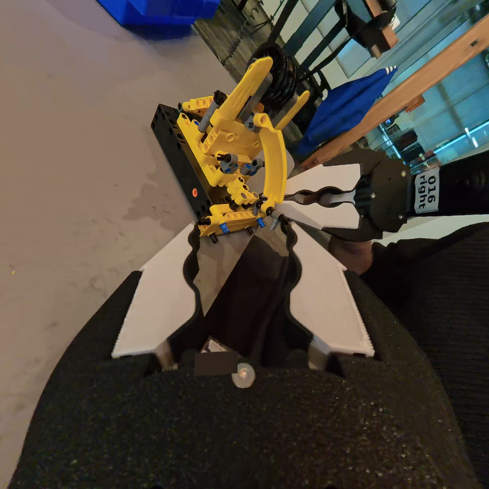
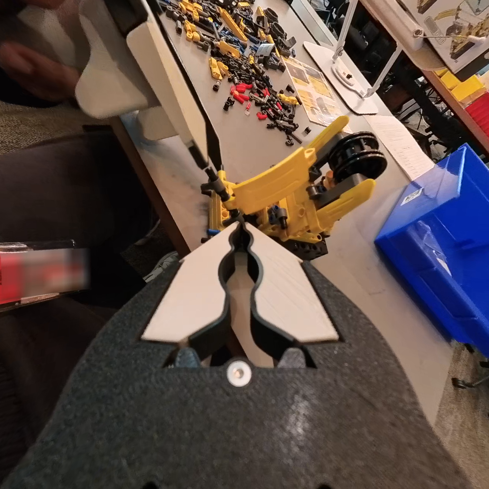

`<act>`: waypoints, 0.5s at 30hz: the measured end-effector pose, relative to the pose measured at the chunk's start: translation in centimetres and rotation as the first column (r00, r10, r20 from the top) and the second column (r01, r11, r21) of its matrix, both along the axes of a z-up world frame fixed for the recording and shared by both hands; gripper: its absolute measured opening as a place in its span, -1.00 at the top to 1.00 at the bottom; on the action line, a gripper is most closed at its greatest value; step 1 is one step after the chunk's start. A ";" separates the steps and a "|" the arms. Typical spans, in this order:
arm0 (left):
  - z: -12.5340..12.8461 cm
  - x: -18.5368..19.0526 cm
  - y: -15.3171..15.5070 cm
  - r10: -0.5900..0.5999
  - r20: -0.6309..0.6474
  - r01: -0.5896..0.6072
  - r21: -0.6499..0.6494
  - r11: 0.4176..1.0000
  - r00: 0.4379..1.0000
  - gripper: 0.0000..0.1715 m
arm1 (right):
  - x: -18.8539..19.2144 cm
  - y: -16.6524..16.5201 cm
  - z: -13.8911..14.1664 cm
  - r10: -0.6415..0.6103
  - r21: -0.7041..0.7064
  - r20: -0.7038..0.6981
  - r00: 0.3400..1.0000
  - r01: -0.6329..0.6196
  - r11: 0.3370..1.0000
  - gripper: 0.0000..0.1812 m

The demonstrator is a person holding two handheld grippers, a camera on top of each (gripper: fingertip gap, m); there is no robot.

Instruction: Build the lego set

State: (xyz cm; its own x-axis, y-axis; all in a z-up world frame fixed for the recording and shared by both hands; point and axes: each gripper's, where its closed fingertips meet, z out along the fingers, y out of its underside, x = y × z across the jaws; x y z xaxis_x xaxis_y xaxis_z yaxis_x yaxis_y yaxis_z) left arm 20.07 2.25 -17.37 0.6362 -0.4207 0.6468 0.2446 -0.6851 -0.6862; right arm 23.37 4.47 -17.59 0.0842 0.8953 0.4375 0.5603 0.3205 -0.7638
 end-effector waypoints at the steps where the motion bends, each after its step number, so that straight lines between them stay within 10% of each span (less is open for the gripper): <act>1: 0.1 -0.1 0.1 0.008 0.011 -0.008 0.001 1.000 1.000 0.23 | 0.0 0.0 0.0 -0.001 0.004 0.001 1.000 0.001 1.000 1.00; 15: -0.6 -1.5 1.1 0.085 0.027 -0.085 -0.011 0.996 0.996 0.20 | -0.1 -0.3 0.3 0.029 0.022 -0.021 0.999 -0.029 0.999 1.00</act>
State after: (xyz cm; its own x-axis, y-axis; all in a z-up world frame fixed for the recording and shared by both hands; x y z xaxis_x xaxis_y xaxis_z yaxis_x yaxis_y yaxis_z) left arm 18.60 3.39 -17.97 0.6513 -0.3597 0.6682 0.3208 -0.6675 -0.6720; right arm 23.31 4.13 -17.29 0.0679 0.8876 0.4555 0.5340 0.3533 -0.7681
